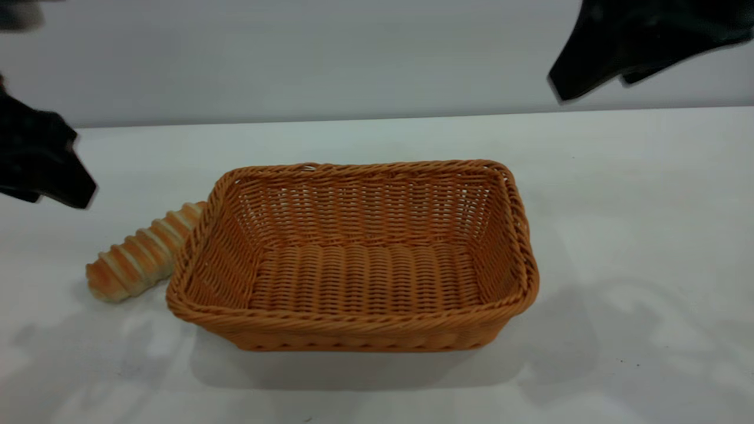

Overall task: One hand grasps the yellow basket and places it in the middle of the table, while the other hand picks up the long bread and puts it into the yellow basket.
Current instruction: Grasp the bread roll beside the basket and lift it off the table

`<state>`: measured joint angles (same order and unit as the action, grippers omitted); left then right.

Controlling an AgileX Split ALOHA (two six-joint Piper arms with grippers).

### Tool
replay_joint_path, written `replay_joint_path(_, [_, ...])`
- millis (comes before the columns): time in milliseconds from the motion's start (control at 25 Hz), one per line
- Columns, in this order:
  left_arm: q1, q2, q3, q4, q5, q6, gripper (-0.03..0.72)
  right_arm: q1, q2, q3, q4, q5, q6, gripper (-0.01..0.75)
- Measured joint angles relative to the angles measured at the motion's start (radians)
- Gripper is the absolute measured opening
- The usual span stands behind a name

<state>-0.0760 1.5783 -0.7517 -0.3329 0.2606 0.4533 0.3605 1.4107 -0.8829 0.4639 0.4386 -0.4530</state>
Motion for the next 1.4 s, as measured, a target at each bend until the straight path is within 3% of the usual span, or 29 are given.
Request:
replay_joint_path(560, [0.000,0.418,-0.218,0.000,-0.149,0.145,0.529,0.000,-0.467,0.023,0.007,0.263,-0.005,0.587])
replay_joint_path(920, [0.000,0.587,-0.265,-0.001,-0.279,0.152,0.503,0.000,-0.586,0.024,0.026,0.320,-0.005,0.587])
replay_joint_path(1040, [-0.003,0.601,-0.265,-0.002,-0.305,0.152,0.422,0.000,-0.599,0.024,0.028,0.334,-0.005,0.587])
replay_joint_path(1280, [-0.003,0.600,-0.265,-0.004,-0.316,0.160,0.073,0.000,-0.603,0.024,0.028,0.341,-0.005,0.587])
replay_joint_path(1400, [-0.001,0.571,-0.265,-0.004,-0.311,0.173,0.071,0.000,-0.603,0.024,0.028,0.342,-0.005,0.587])
